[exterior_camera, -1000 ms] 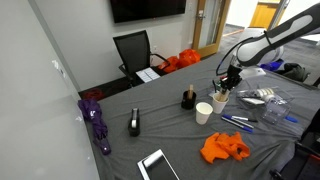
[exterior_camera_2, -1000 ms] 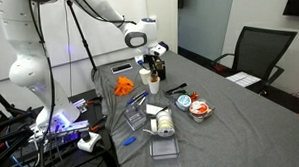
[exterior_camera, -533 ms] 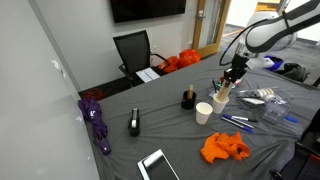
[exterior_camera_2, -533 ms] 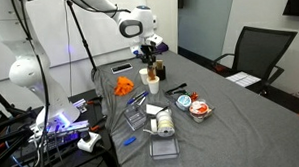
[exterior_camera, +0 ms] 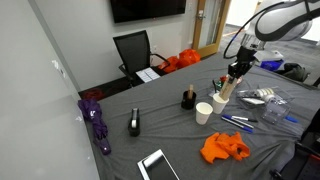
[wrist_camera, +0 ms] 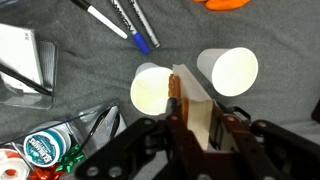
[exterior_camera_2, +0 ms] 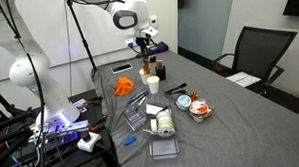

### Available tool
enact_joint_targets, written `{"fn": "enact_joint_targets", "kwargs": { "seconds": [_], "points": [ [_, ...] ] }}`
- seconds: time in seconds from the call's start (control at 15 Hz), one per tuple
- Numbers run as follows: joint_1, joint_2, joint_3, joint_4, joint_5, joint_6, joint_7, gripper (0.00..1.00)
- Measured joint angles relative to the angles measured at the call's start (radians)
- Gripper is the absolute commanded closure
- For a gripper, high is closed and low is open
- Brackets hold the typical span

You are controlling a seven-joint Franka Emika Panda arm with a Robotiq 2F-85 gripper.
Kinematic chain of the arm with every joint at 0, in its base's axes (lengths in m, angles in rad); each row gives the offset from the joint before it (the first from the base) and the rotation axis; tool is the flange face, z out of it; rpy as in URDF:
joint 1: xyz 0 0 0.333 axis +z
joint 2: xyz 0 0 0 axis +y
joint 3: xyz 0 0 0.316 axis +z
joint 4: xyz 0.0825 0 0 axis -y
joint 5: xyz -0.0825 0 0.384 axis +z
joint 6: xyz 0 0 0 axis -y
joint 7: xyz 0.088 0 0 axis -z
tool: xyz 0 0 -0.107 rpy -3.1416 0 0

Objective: Move the wooden block object from one white cup into the other white cup

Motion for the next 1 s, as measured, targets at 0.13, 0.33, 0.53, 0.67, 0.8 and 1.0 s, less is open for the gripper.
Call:
{"fn": "enact_joint_targets", "kwargs": {
  "seconds": [0.13,0.33,0.53,0.67,0.8,1.0],
  "points": [
    [0.003,-0.008,0.010,-0.006,0.037,-0.002,0.000,0.93],
    [0.014,-0.009,0.030,-0.009,0.089,-0.002,0.000,0.93],
    [0.029,-0.006,0.050,-0.011,0.150,-0.001,0.002,0.93],
    [0.040,0.001,0.062,-0.011,0.164,0.003,0.023,0.93],
    [0.051,0.012,0.073,-0.010,0.162,0.015,0.061,0.93],
    [0.069,0.035,0.090,-0.005,0.150,0.056,0.135,0.93]
  ]
}}
